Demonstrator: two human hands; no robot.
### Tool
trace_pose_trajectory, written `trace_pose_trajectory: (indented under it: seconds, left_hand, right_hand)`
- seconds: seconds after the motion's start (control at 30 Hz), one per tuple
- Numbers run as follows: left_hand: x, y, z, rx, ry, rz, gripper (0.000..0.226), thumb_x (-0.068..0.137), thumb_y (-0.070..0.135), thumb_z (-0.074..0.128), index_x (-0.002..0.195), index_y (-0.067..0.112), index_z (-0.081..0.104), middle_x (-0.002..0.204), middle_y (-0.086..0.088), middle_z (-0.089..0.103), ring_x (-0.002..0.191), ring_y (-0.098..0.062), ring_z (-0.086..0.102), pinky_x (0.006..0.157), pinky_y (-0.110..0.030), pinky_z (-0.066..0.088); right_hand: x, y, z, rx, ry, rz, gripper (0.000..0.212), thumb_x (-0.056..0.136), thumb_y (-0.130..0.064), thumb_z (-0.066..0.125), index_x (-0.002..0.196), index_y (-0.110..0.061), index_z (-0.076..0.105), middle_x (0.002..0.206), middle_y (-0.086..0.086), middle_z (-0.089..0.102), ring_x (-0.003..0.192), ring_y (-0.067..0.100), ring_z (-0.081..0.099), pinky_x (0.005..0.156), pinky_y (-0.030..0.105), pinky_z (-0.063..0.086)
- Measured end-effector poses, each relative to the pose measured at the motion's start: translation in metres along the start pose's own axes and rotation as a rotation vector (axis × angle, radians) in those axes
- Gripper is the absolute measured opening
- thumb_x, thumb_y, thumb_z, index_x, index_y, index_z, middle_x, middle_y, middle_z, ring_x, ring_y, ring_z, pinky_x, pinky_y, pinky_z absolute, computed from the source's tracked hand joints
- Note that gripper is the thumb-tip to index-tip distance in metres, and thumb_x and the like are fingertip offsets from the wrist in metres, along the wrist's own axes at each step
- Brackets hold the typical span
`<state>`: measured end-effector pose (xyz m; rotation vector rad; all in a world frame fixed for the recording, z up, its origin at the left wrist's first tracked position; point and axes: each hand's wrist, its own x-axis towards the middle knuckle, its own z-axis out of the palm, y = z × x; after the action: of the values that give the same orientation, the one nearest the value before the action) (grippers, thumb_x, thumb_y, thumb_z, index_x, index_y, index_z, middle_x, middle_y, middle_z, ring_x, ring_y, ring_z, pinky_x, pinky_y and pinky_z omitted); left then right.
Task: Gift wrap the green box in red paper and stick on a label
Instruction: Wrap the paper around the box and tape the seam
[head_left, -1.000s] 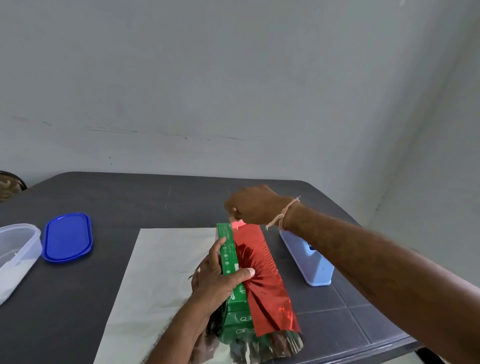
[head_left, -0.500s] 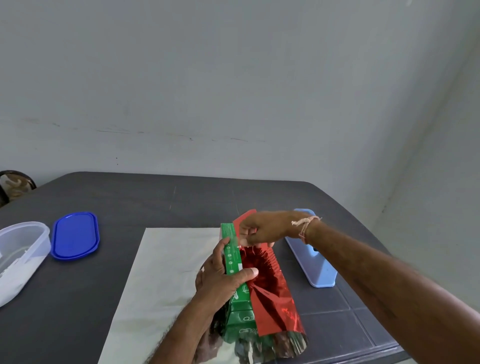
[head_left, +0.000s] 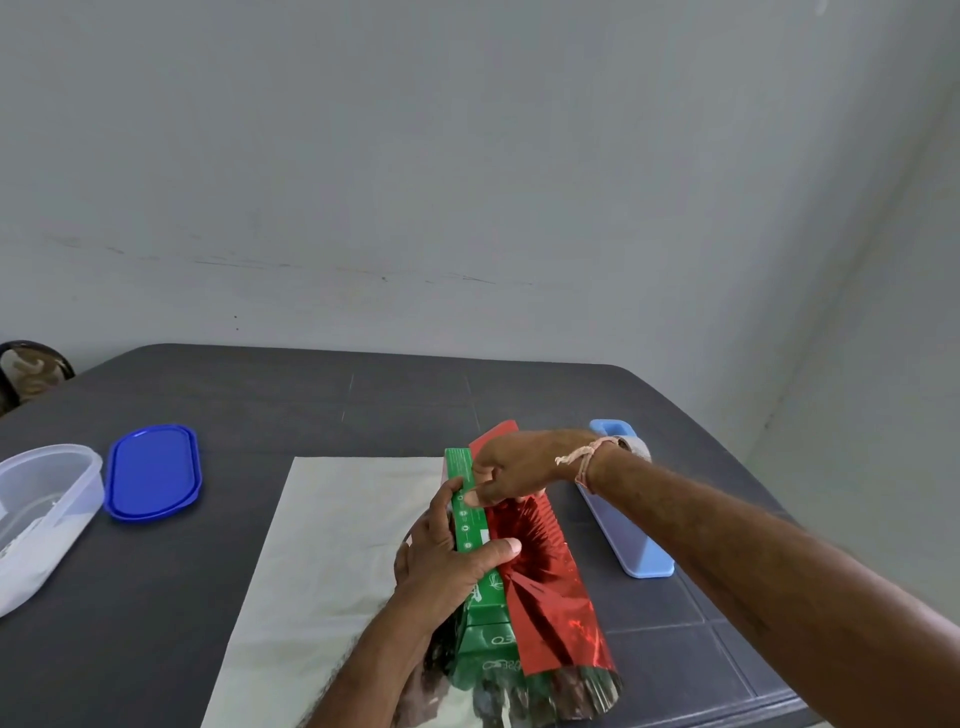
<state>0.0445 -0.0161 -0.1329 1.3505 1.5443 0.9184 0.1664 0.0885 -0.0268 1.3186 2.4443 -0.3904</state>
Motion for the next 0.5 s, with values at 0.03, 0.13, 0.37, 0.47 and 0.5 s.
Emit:
trace_pose_trajectory:
  seconds: [0.03, 0.13, 0.37, 0.47, 0.5]
  left_hand:
    - [0.000, 0.000, 0.000, -0.001, 0.001, 0.000, 0.101, 0.079, 0.058, 0.078, 0.153, 0.054, 0.010, 0.166, -0.003, 0.023, 0.153, -0.031, 0.021, 0.125, -0.054, 0.018]
    - [0.001, -0.001, 0.000, -0.007, 0.001, 0.000, 0.101, 0.079, 0.058, 0.079, 0.153, 0.054, 0.011, 0.166, -0.003, 0.023, 0.153, -0.031, 0.021, 0.125, -0.054, 0.018]
    - [0.001, -0.001, 0.000, -0.013, 0.010, 0.015, 0.103, 0.075, 0.064, 0.079, 0.153, 0.054, 0.012, 0.164, -0.003, 0.029, 0.151, -0.030, 0.026, 0.124, -0.052, 0.020]
    - [0.001, -0.002, 0.000, -0.028, 0.011, 0.019, 0.101, 0.076, 0.061, 0.080, 0.152, 0.055, 0.014, 0.163, -0.002, 0.031, 0.150, -0.029, 0.027, 0.124, -0.052, 0.020]
    - [0.001, -0.002, 0.000, -0.030, 0.012, 0.020, 0.099, 0.078, 0.058, 0.079, 0.152, 0.054, 0.014, 0.163, -0.002, 0.030, 0.150, -0.029, 0.026, 0.124, -0.051, 0.020]
  right_hand:
    - [0.003, 0.003, 0.002, -0.012, 0.020, -0.006, 0.038, 0.096, -0.061, 0.057, 0.098, -0.024, 0.064, 0.102, 0.001, 0.072, 0.095, 0.020, 0.070, 0.083, 0.036, 0.059]
    - [0.002, 0.003, 0.006, -0.050, 0.070, -0.002, 0.046, 0.093, -0.065, 0.058, 0.097, -0.019, 0.066, 0.094, -0.004, 0.070, 0.091, 0.018, 0.068, 0.079, 0.033, 0.056]
    - [0.002, -0.004, 0.013, -0.212, 0.150, 0.021, 0.054, 0.088, -0.068, 0.063, 0.094, -0.015, 0.071, 0.089, 0.005, 0.072, 0.084, 0.024, 0.070, 0.065, 0.032, 0.049]
    - [-0.005, -0.015, 0.009, -0.332, 0.170, 0.034, 0.058, 0.087, -0.070, 0.063, 0.096, -0.014, 0.071, 0.089, 0.005, 0.073, 0.082, 0.024, 0.071, 0.077, 0.041, 0.059]
    - [-0.004, -0.015, 0.009, -0.358, 0.190, 0.030, 0.059, 0.086, -0.071, 0.062, 0.099, -0.014, 0.071, 0.090, 0.005, 0.073, 0.083, 0.024, 0.071, 0.079, 0.042, 0.060]
